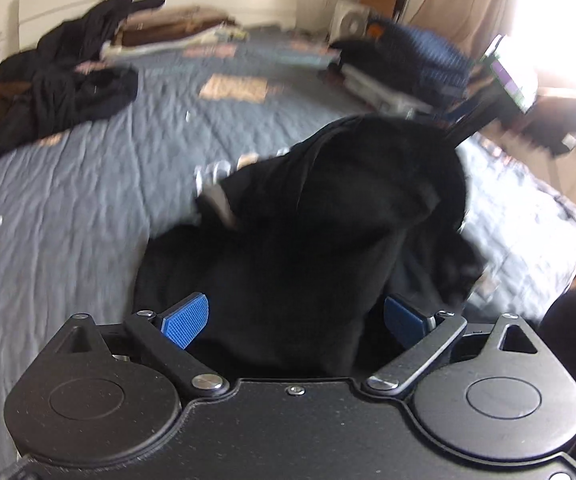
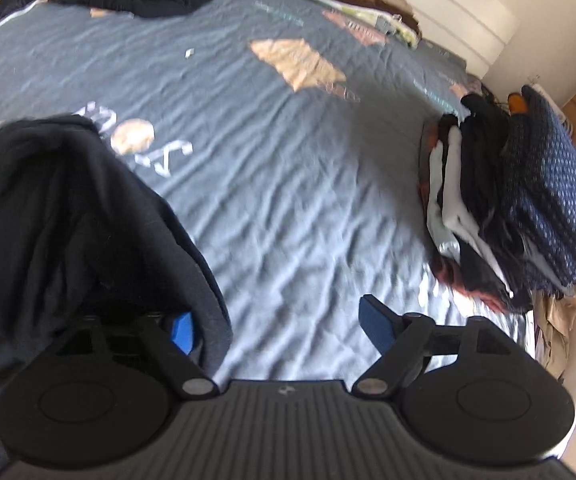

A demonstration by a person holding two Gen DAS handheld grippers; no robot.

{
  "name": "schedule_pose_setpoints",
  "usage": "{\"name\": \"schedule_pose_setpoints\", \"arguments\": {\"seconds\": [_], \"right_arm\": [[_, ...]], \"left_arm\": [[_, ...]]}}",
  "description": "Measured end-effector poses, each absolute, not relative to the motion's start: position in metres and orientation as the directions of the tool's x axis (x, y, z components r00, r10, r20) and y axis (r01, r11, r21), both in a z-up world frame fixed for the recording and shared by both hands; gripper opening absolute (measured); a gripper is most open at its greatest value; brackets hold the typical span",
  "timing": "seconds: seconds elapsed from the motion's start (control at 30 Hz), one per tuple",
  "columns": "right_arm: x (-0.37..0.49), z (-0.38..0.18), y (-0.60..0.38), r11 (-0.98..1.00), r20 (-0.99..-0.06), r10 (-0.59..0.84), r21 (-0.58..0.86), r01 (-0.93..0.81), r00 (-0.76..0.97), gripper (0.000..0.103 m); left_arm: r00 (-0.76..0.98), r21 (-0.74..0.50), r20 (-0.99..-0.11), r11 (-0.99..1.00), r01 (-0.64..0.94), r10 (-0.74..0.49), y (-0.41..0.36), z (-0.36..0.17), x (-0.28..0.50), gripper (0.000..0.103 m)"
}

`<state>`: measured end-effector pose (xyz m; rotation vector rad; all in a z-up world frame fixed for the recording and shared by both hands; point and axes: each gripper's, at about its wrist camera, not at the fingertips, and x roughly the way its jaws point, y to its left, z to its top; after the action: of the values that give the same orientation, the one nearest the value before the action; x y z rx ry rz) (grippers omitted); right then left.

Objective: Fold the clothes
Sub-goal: 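Release the black garment and spread it flat with both tools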

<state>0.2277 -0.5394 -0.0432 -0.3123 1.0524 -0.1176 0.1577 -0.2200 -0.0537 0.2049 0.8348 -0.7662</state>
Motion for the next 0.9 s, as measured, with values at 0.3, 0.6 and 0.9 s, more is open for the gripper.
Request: {"name": "schedule_pose_setpoints", "arguments": {"seconds": [0.3, 0.6, 0.9], "right_arm": [[0.176, -0.031, -0.565, 0.970, -0.912, -0.080, -0.164, -0.179, 0.402, 0.092], [0.141, 0.004, -0.571, 0.970, -0.909, -0.039, -0.134, -0.201, 0.416, 0.092], [0.162, 0.003, -0.519, 0.961, -0.760, 0.041, -0.147, -0.234, 0.648, 0.092]], "left_arm": [[0.342, -0.134, -0.778, 0.671, 0.729, -0.527, -0.237, -0.080, 0.152, 0.095], [0.407, 0.021, -0.784, 0.634, 0.773, -0.469, -0.266, -0.103, 0.134, 0.094], [0.561, 0.037, -0.732, 0.798, 0.601, -0.388, -0.232, -0.087, 0.198, 0.094]]}}
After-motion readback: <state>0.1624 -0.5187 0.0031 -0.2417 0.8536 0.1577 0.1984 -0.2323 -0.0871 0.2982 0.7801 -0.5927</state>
